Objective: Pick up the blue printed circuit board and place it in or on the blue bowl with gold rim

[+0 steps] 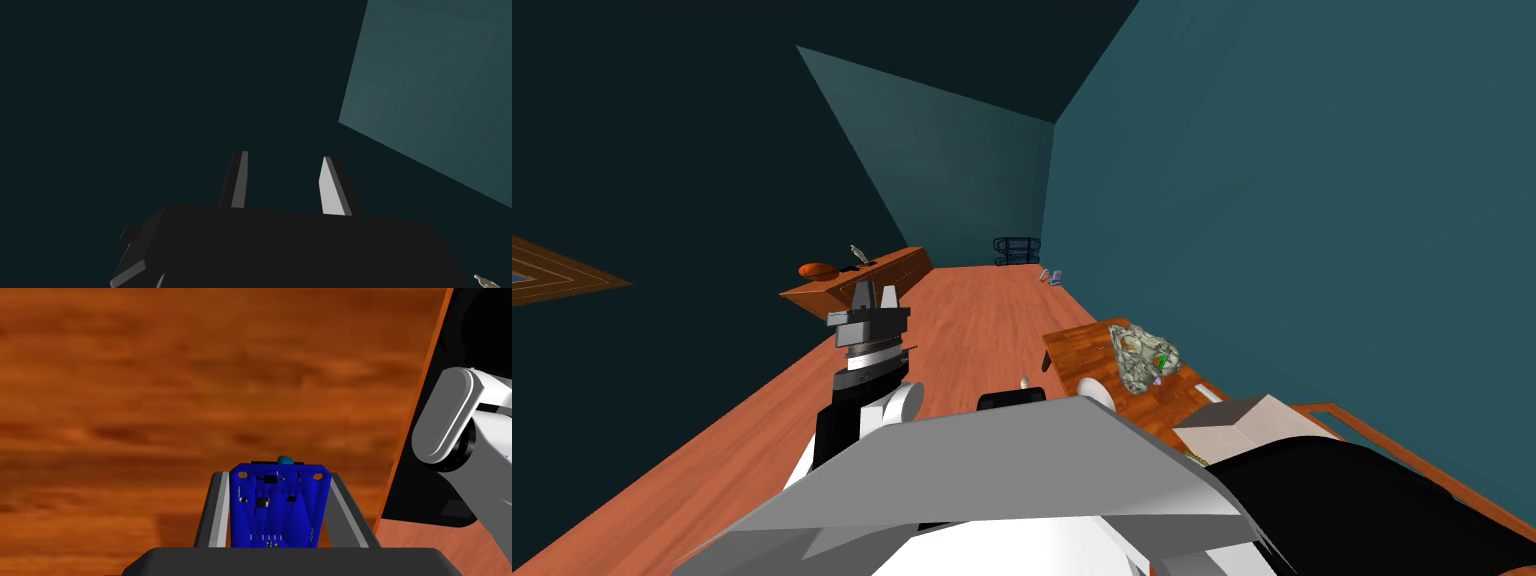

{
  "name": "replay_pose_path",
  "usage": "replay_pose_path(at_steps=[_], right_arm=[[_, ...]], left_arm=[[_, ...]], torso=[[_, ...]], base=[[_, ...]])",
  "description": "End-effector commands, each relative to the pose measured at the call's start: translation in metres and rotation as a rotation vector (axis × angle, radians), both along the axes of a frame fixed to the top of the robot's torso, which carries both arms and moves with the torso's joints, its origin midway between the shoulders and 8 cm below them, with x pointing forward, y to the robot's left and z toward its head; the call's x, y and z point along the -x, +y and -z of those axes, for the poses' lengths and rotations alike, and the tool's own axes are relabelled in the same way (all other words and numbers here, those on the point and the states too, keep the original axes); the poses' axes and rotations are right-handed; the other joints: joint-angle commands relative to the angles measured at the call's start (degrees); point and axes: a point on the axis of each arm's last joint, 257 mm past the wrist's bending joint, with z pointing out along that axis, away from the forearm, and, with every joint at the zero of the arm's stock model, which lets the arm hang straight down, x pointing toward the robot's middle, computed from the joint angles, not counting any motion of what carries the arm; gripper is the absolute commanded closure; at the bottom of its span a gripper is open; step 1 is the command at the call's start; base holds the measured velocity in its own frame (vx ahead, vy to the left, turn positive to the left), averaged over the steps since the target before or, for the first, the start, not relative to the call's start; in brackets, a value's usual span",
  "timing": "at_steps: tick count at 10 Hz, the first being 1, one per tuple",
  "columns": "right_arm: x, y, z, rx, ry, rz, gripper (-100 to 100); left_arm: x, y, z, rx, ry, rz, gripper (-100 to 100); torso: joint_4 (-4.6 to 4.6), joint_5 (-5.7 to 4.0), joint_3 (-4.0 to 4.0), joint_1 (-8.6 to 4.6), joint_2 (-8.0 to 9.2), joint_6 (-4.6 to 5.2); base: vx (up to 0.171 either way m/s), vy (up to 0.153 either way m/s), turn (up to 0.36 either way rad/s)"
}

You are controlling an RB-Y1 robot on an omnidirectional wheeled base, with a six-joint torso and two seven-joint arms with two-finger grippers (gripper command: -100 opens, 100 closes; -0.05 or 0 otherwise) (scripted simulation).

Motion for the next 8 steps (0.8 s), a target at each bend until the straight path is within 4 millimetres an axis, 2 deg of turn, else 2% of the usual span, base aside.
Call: replay_pose_path(at_steps=[1, 4, 8], right_arm=[[0.017, -0.007, -0.007, -0.012, 0.038, 0.015, 100], [0.036, -0.021, -0.020, -0.024, 0.084, 0.039, 100], [0.050, -0.043, -0.037, -0.030, 0.127, 0.066, 100]], left_arm=[[0.000, 0.000, 0.000, 0.000, 0.000, 0.000, 0], [0.000, 0.000, 0.000, 0.000, 0.000, 0.000, 0], [0.000, 0.000, 0.000, 0.000, 0.000, 0.000, 0]], torso=[[0.00, 0.00, 0.00, 0.00, 0.00, 0.00], [-0.01, -0.01, 0.02, 0.04, 0.06, 0.03], [-0.02, 0.02, 0.02, -0.01, 0.06, 0.05]], base=[[-0.018, 0.031, 0.097], [-0.026, 0.034, 0.057], [-0.034, 0.018, 0.064]])
